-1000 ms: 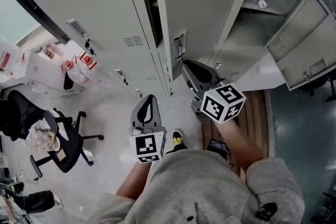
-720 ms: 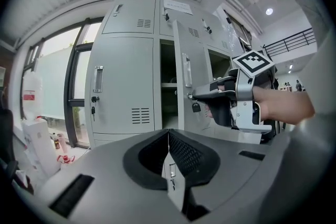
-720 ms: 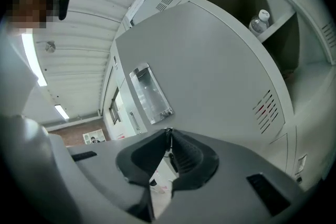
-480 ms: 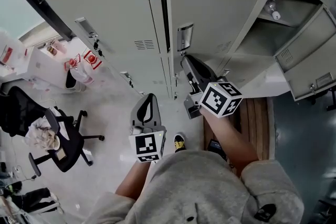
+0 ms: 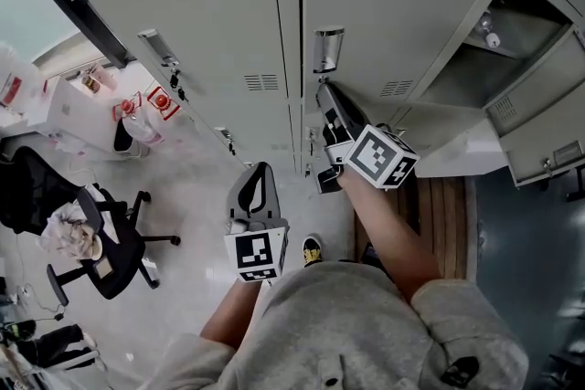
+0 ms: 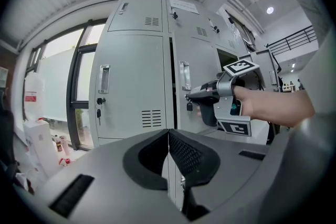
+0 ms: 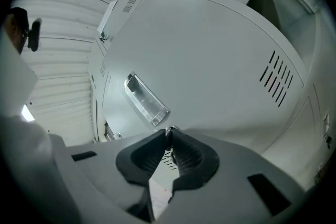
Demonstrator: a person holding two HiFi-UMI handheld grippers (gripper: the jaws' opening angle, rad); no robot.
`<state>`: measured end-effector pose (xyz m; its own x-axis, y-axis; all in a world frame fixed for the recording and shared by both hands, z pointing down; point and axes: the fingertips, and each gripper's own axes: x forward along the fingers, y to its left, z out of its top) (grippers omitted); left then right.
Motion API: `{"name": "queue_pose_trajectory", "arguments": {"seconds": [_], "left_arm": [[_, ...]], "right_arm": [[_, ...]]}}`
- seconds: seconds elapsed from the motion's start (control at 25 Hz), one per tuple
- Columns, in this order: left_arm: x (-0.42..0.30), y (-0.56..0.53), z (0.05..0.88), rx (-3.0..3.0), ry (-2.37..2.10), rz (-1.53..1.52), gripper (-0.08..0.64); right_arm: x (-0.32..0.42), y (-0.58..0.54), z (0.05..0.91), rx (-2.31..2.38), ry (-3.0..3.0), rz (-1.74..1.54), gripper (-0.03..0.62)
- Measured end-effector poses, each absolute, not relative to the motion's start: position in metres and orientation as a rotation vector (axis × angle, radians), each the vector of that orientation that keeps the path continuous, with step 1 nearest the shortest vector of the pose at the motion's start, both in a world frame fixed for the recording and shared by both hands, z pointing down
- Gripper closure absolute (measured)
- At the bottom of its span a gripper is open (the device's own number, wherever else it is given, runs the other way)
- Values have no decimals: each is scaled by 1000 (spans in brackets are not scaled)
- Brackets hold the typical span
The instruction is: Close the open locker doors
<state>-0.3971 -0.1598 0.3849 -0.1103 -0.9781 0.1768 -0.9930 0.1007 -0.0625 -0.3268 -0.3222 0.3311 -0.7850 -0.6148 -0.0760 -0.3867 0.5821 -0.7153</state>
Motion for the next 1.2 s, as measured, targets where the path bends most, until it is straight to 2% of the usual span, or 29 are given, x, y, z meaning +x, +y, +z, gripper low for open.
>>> {"name": "queue_pose_trajectory", "arguments": {"seconds": [0.92,1.08,1.2], "left_arm": [[-423,-162,386,2013,-2300,207,549],[-415,-163,384,2044,-2283,192,549],[-412,-161,386,2046,-2279,187,548]], "right_arm": [[-351,-352,331,-909,2603,-875,535],[-349,-352,331,-932,2730,-746,491],[-346,-345,327,-981,2834,-526,463]]}}
